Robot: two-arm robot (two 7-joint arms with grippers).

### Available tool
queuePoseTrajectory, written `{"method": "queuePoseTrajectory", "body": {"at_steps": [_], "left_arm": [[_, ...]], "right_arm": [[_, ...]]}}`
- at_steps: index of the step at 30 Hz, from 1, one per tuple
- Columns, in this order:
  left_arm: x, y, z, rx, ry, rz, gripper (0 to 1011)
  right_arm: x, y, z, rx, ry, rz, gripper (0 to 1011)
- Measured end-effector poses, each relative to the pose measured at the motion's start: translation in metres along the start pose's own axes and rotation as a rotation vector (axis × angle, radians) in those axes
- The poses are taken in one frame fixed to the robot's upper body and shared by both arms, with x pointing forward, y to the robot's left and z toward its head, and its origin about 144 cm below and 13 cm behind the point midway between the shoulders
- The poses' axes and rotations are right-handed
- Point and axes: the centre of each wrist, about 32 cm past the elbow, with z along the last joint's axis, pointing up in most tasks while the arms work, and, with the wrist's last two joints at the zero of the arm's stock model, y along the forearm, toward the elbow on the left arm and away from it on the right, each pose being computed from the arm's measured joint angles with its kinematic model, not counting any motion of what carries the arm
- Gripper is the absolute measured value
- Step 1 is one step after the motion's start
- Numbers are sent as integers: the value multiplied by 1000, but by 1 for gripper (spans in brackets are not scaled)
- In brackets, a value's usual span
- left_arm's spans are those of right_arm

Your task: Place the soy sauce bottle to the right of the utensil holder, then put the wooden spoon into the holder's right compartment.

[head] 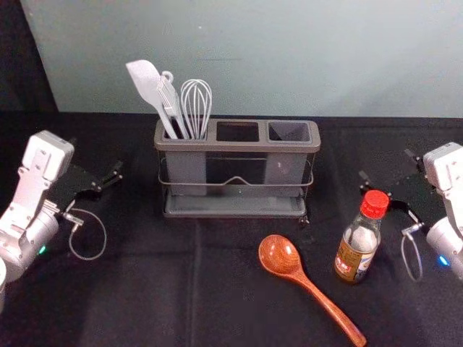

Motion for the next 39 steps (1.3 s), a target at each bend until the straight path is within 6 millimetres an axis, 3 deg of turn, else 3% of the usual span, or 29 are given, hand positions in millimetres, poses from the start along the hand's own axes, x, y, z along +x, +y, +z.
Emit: {"method": "queuePoseTrajectory", "body": {"at_steps": [39], "left_arm": [[0, 0, 0, 0, 0, 0, 1005]], "right_arm": [[0, 0, 0, 0, 0, 0, 1003]]}}
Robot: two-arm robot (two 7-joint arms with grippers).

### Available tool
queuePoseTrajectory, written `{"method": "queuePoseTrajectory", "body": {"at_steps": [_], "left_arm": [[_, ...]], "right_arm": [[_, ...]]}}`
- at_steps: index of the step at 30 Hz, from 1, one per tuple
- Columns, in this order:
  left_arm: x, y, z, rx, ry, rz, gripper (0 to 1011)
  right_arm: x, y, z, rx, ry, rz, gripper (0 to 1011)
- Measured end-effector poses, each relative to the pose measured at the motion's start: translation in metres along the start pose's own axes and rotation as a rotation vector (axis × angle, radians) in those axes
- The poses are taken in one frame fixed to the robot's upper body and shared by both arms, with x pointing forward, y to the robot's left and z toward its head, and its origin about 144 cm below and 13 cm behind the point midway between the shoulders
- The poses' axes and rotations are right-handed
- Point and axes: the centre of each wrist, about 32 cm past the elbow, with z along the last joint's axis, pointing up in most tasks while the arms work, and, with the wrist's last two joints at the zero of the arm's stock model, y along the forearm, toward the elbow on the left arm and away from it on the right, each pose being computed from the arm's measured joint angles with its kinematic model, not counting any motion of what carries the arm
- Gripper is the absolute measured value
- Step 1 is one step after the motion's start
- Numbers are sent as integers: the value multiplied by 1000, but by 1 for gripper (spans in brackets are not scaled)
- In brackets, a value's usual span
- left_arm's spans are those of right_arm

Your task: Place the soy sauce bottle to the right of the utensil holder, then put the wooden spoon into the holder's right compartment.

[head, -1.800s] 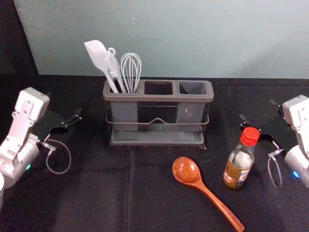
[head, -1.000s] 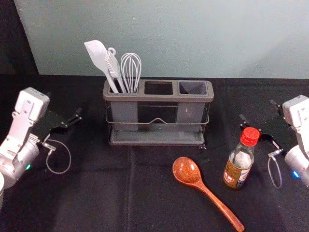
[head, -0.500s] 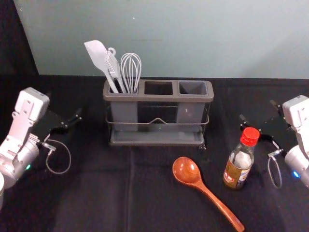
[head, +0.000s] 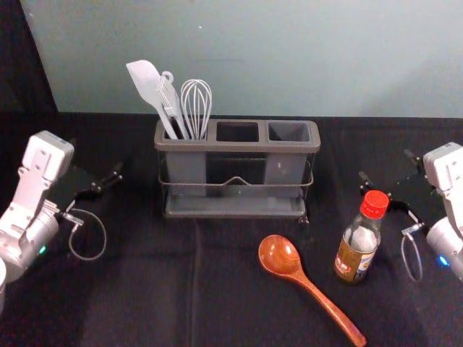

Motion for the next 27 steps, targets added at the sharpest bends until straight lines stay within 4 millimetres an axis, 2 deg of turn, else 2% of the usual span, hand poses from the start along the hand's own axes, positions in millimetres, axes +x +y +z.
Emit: {"method": "queuePoseTrajectory", "body": {"at_steps": [27], "left_arm": [[0, 0, 0, 0, 0, 0, 1005]], "right_arm": [[0, 0, 0, 0, 0, 0, 1002]]}}
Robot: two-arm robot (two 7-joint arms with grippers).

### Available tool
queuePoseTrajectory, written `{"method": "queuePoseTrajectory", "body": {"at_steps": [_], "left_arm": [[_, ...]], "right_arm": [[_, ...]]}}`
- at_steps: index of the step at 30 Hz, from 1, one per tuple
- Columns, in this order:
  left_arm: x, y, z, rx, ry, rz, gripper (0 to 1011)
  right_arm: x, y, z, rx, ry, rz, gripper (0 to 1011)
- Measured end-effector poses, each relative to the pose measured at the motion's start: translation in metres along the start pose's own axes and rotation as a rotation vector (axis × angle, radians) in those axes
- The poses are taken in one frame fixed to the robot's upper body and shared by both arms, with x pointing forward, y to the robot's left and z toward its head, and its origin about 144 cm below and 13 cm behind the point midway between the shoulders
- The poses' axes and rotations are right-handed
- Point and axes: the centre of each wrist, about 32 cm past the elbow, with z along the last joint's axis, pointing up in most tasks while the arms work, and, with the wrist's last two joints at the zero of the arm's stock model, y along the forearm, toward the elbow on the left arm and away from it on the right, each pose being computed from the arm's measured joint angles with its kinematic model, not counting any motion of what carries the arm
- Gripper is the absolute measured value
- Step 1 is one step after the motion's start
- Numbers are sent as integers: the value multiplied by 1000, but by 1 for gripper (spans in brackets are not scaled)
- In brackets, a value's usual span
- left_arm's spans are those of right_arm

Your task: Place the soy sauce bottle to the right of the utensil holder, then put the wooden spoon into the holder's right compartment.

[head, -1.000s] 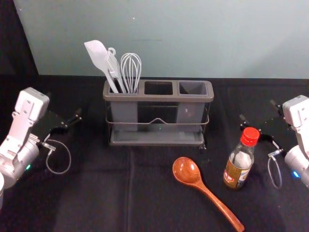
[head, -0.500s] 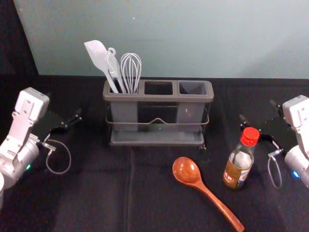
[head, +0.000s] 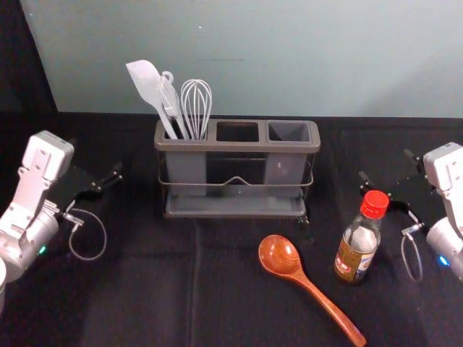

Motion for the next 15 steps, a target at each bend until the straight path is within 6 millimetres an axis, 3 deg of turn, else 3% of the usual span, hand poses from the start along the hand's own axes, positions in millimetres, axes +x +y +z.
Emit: {"method": "queuePoseTrajectory", "body": {"at_steps": [15], "left_arm": [[0, 0, 0, 0, 0, 0, 1005]], "right_arm": [[0, 0, 0, 0, 0, 0, 1002]]}}
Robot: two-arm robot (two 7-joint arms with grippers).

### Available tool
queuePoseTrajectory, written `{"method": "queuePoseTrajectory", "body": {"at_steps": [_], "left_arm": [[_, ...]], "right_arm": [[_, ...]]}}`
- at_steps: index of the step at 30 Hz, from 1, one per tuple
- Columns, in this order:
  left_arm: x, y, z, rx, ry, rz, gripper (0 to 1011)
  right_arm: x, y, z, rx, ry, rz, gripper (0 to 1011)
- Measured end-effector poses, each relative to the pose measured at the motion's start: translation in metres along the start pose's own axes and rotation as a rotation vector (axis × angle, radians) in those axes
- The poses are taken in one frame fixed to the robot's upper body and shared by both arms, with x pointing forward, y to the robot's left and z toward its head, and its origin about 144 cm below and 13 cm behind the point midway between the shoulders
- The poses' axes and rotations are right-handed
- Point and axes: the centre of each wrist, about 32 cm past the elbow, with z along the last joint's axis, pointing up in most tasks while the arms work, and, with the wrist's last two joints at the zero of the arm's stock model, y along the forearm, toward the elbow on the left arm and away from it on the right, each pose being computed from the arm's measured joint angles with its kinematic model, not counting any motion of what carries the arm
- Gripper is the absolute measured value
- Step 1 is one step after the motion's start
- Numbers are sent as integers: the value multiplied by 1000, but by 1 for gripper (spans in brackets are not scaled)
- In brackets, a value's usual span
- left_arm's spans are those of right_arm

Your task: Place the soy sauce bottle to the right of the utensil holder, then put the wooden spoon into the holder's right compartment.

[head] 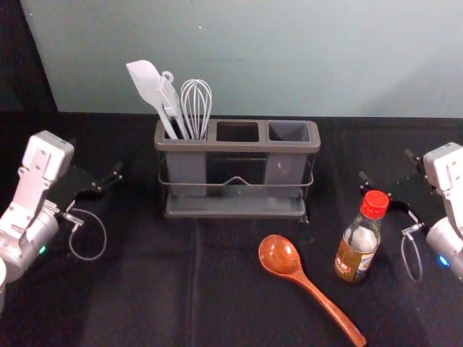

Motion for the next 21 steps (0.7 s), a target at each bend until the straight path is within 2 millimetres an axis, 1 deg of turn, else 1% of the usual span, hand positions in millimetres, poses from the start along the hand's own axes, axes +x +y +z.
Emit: {"method": "queuePoseTrajectory", "body": {"at_steps": [12, 17, 21], "left_arm": [[0, 0, 0, 0, 0, 0, 1005], [0, 0, 0, 0, 0, 0, 1005], [0, 0, 0, 0, 0, 0, 1005]], "right_arm": [[0, -2, 0, 2, -1, -3, 1002], [0, -12, 1, 7, -13, -3, 1003], [1, -28, 3, 6, -26, 7, 1002]]}}
